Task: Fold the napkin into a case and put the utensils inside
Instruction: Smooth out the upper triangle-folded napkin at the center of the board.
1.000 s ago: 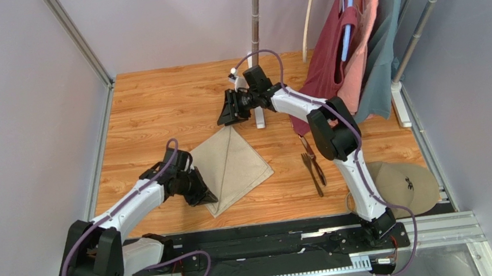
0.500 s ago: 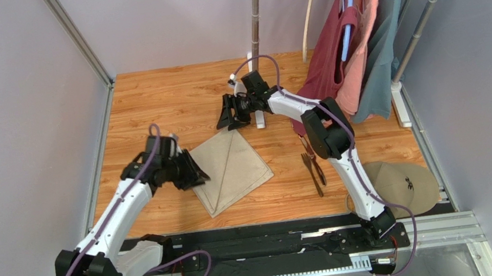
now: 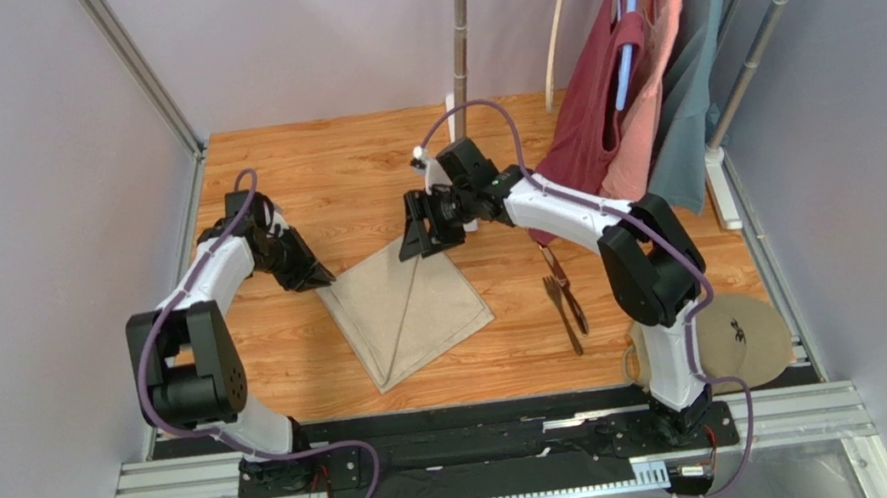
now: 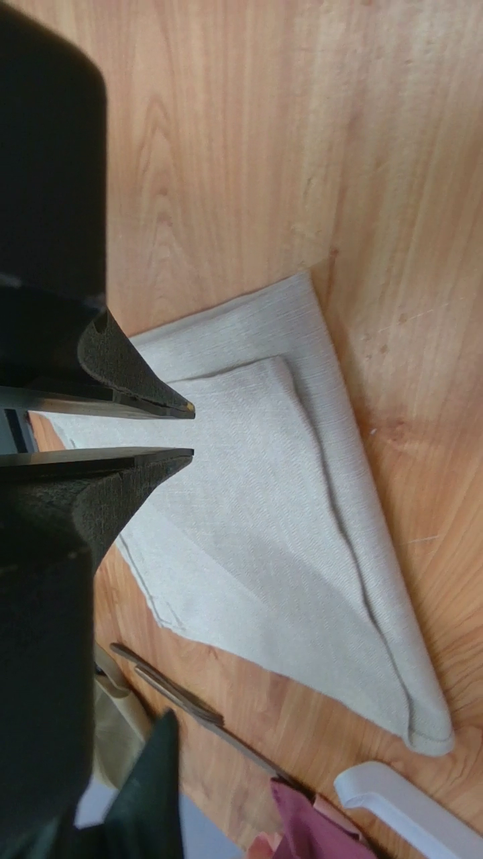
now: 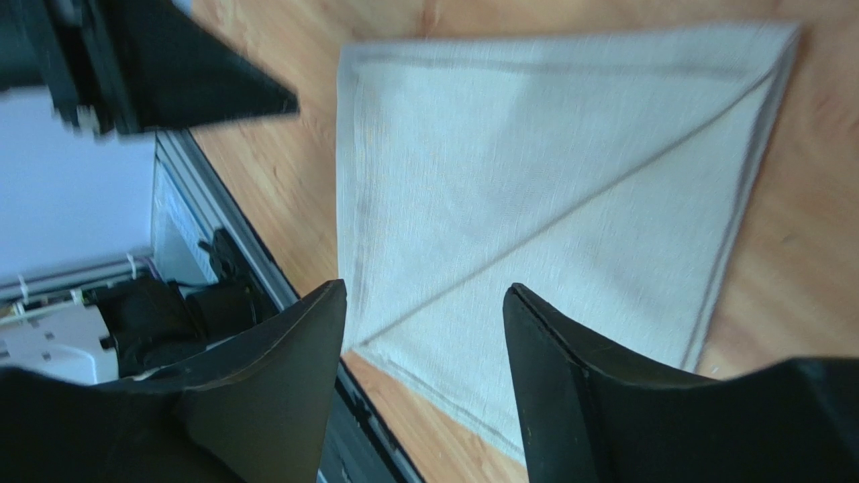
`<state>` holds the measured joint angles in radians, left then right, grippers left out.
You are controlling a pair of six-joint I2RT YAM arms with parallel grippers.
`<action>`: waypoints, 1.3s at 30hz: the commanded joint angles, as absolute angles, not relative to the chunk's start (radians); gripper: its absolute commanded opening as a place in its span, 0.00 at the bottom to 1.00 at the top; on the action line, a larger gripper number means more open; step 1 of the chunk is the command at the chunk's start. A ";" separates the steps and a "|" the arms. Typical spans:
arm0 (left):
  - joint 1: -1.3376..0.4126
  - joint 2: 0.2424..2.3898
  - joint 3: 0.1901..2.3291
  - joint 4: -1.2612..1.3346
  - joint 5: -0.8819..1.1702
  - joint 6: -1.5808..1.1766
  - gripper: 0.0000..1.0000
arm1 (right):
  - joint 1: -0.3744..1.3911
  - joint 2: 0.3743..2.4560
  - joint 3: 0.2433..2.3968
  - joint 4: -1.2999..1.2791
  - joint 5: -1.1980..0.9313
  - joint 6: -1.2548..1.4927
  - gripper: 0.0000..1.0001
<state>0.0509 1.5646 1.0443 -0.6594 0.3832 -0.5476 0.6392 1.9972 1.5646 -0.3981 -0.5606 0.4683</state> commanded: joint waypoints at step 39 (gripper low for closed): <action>0.044 1.681 1.077 -0.624 0.316 -0.569 0.00 | 0.759 2.002 1.223 -0.222 -0.554 0.523 0.26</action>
